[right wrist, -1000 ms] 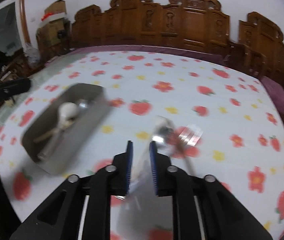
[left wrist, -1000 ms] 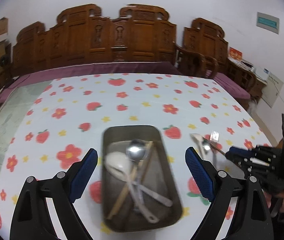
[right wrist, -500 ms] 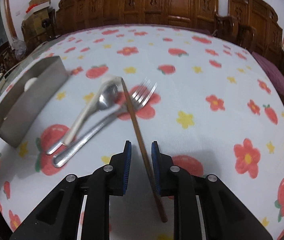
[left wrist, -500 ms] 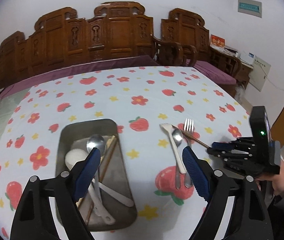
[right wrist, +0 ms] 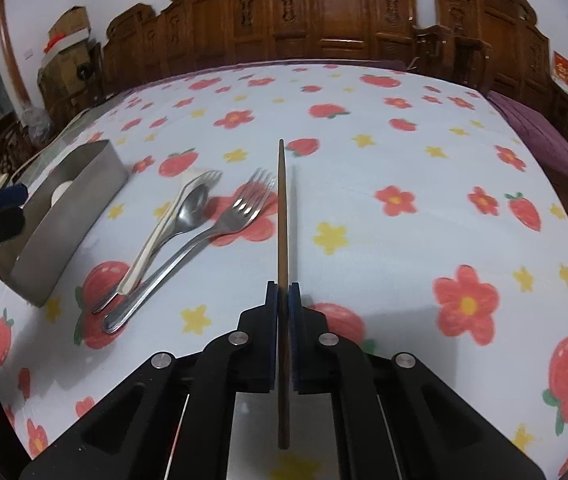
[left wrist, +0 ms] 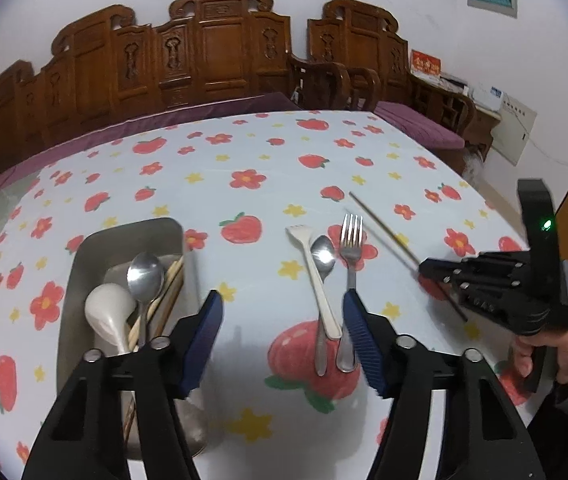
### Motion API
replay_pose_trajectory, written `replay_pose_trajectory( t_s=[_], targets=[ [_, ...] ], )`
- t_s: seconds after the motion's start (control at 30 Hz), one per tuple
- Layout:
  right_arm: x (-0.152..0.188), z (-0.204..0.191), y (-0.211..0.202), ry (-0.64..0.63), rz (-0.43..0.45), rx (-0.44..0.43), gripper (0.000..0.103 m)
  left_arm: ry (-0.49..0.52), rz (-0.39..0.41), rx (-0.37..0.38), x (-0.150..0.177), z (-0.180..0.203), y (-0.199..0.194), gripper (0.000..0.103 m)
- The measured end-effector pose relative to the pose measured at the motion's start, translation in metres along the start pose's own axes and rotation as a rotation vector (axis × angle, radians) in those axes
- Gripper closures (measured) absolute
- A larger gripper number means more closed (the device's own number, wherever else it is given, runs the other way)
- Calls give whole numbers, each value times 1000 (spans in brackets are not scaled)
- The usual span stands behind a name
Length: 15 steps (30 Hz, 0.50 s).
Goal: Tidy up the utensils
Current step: 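Move the right tool back to the pile and grasp a dark chopstick, then grasp the white plastic fork with the left tool while the right tool holds the chopstick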
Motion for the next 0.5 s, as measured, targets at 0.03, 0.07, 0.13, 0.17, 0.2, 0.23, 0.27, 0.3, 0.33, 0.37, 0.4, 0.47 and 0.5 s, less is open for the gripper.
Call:
replay_pose_trajectory(
  t_s=[0.03,0.07,0.13,0.17,0.2,0.23,0.27,0.3,0.33,0.37,0.4,0.47,0.5],
  targets=[
    [0,3,-2,3,4,4,97,7,-6,-2,0,2,3,48],
    [0,6,-3,7,8,9,97,16,-13,-3,0,6,7,49],
    [-1,11,-5,17,17,15,97,36,-27,-7,0,11,14,52],
    [-1,13,-5,21,18,17,97,47,-37,-9,0,15,20,54],
    [-1,16,-4,23,19,19,97,52,-43,-9,-1,17,23,54],
    [-1,17,-4,27,20,19,97,56,-55,-7,-2,21,29,54],
    [-2,18,-3,28,19,17,97,58,-67,-5,-3,24,35,54],
    [-2,18,-2,29,18,15,97,59,-77,-6,-5,26,42,55],
    [-2,18,-2,28,17,16,97,58,-88,-9,-5,28,47,56],
    [-2,18,-2,28,19,15,97,57,-101,-11,-5,30,53,57],
    [-2,18,-2,28,20,12,97,50,-122,-13,-4,31,62,60],
    [-2,17,-1,22,21,9,97,42,-148,-12,-3,33,74,63],
    [-3,16,-1,17,21,8,97,40,-158,-14,-2,33,79,67]
  ],
)
Point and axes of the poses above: each gripper's, at about its wrist camera, not at the fingertips, and y roughly the way its jaws point, z to its right, x to its underside, the point moved 10 cm from there along y, roughly the way its jaws point, and after that the axes turned 9 degrees about -y, right-handed, at the moved point
